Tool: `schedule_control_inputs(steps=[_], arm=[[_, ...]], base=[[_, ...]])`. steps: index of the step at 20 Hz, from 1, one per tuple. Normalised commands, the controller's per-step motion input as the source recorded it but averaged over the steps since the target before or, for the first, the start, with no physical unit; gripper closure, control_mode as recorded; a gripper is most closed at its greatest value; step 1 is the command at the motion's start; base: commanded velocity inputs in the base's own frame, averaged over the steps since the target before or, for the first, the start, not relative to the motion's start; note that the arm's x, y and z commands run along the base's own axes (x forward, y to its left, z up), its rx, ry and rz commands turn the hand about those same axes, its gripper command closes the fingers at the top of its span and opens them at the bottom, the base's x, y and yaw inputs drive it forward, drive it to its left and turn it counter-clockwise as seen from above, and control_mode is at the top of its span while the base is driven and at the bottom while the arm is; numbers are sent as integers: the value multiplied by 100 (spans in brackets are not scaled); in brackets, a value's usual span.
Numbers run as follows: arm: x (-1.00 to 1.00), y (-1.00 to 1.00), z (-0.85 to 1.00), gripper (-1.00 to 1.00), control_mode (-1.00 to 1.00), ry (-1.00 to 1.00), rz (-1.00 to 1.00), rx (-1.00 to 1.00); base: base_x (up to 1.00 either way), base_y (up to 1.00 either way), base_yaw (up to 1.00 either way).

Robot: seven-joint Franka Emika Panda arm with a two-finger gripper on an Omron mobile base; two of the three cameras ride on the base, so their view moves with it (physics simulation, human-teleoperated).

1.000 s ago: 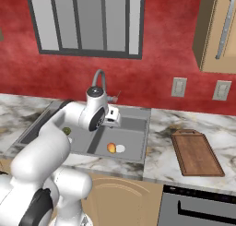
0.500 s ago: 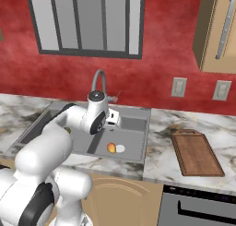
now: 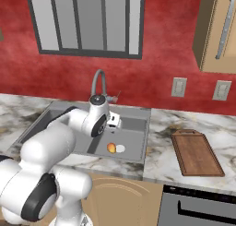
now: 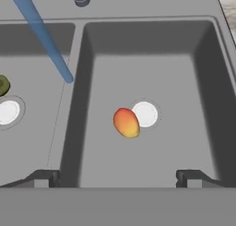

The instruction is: Pick the kiwi, mango, kiwi from the sink and place them on the cutting board to airdry. Then turn off the sink faucet.

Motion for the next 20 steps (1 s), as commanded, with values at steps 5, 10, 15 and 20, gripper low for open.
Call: schedule_control_inputs(steps=[5,10,15,20], arm=[[6,-11,-19,-100,-100,0,0,0],[17,-10,-18,-100,-100,1,0,0],[17,-1,-13,-100,-100,0,0,0],[10,0,-11,-100,-100,0,0,0]], base=[[0,0,0],[0,0,0],[0,0,0],[0,0,0]])
